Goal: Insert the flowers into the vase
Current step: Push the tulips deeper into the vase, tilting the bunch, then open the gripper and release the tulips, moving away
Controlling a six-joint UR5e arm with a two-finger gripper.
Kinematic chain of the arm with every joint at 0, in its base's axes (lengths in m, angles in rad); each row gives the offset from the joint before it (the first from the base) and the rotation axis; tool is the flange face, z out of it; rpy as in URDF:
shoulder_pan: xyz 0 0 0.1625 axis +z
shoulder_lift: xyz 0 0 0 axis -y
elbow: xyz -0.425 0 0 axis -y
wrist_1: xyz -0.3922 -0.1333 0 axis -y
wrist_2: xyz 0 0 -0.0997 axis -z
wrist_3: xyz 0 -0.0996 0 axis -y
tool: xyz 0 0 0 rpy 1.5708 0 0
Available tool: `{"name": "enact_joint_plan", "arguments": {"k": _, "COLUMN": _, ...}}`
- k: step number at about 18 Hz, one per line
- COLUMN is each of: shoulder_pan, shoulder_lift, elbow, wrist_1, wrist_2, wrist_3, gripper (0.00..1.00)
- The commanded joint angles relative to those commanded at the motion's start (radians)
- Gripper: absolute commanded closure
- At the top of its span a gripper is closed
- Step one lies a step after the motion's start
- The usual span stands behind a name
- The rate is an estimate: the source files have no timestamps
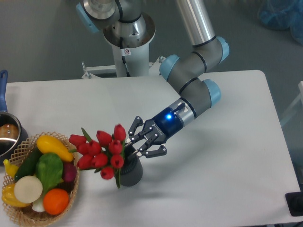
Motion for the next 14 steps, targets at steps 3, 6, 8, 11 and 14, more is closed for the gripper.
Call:
{"name": "enact_joint_plan", "arguments": {"k": 3, "shoulder_pan": 0.009, "shoulder_lift": -0.005, "elbow": 0.000, "wrist_1": 0.002, "wrist_2": 0.000, "wrist_3": 0.018, "gripper": 0.61}}
{"name": "enact_joint_plan", "arguments": {"k": 6, "shoulder_pan": 0.012, "shoulder_lift": -0.006, "elbow": 0.000, "wrist_1": 0.003, "wrist_2": 0.002, "wrist_3": 0.022, "gripper": 0.61}}
{"name": "enact_joint_plan", "arguments": {"k": 8, "shoulder_pan": 0.018, "shoulder_lift": -0.006, "elbow": 0.000, "wrist_1": 0.003, "wrist_2": 0.003, "wrist_3": 0.020, "gripper": 0.59}}
{"name": "enact_joint_plan", "arguments": {"k": 11, "shoulder_pan": 0.034, "shoulder_lift": -0.003, "elbow": 0.000, "wrist_1": 0.003, "wrist_2": 0.003, "wrist_3": 0.023, "gripper": 0.48}}
{"name": "enact_joint_plan", "arguments": {"k": 14, "shoulder_pan": 0.046, "shoulder_lift": -0.002, "elbow": 0.000, "wrist_1": 0.002, "wrist_2": 0.005, "wrist_3": 0.022, "gripper": 0.45}}
